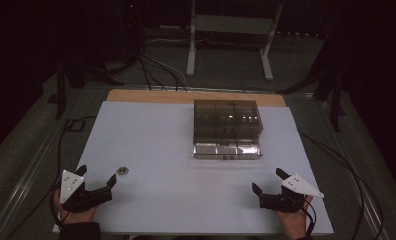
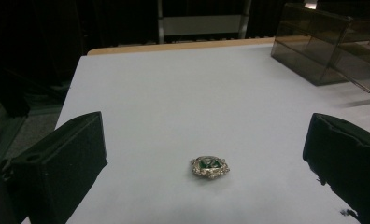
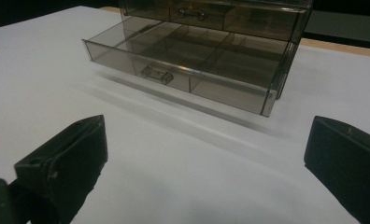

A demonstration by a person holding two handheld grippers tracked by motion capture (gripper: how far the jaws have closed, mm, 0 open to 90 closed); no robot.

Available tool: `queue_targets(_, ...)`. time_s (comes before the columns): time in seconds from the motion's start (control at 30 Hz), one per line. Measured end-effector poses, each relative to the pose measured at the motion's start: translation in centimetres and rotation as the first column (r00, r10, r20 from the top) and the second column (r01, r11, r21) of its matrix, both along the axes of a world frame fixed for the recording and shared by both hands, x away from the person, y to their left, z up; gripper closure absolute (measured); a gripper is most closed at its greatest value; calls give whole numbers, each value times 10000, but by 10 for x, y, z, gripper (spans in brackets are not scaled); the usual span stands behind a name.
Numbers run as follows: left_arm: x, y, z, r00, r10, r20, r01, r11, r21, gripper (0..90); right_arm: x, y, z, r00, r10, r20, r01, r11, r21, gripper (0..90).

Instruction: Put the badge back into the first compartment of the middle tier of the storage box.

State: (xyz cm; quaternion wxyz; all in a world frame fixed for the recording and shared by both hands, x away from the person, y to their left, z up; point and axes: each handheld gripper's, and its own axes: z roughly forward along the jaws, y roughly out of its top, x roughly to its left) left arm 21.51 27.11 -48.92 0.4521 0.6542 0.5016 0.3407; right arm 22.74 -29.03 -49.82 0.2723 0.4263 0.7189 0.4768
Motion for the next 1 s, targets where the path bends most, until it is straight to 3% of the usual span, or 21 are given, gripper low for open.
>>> queue_targets(0.27,1,-1,2,10000,12,-80,-9,9995,323,5,-2,1,1,10000,-58,70,59,10000,-72,0)
queue_targets(0.47,5,-2,3,9991,29,-426,-6,9985,544,9,-2,3,0,9999,-97,114,100,9997,-220,0)
queue_targets(0.77,17,-5,3,9978,92,-658,-70,9994,337,11,-2,2,1,9997,-159,172,162,9997,-158,0)
queue_targets(1.0,28,-8,0,9957,241,-895,-191,9982,563,53,-1,2,0,9997,-162,179,165,9998,-135,0)
